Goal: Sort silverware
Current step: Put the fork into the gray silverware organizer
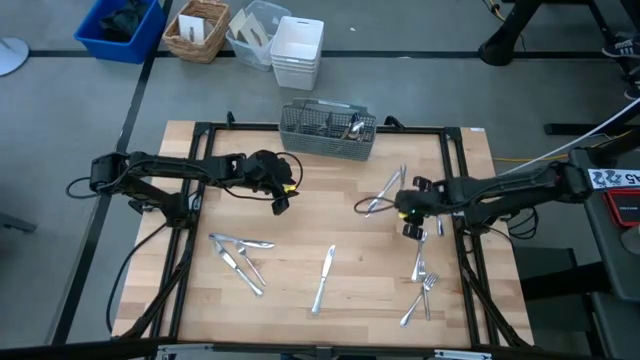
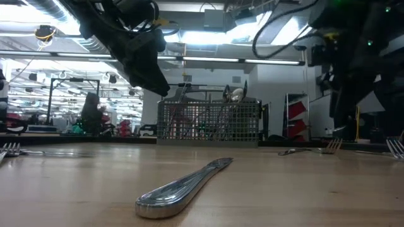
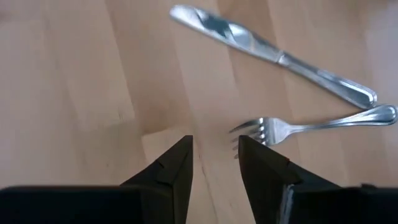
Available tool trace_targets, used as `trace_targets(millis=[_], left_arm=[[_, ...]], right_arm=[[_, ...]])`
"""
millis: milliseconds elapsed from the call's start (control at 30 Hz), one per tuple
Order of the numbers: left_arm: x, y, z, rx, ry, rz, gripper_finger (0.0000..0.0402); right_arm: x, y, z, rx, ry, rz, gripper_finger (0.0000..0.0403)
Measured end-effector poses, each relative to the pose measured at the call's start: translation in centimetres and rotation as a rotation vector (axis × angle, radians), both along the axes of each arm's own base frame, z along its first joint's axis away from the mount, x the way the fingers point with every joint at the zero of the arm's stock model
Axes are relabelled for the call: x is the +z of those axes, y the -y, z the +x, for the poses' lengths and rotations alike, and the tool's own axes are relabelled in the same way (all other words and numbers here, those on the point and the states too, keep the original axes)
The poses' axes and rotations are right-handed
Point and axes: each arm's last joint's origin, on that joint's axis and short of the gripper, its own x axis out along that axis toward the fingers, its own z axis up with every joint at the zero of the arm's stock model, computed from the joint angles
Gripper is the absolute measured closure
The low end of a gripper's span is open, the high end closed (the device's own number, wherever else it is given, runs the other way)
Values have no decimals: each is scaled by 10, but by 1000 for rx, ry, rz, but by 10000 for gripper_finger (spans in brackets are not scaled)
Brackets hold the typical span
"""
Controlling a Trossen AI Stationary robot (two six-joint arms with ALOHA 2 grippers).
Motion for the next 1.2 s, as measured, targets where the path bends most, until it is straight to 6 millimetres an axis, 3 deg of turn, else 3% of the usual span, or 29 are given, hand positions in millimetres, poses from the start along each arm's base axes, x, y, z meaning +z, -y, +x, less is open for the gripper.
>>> trace_targets(millis=[367, 833, 1200], left_arm=[[0, 0, 0, 0, -6, -2, 231], [-18, 2, -8, 24, -47, -36, 231], [-17, 2, -7, 23, -33, -33, 231]], right_arm=[[-37, -3, 18, -49, -196, -137, 272], [-48, -3, 25, -54, -225, -181, 272], [-62, -3, 30, -53, -272, -213, 272]])
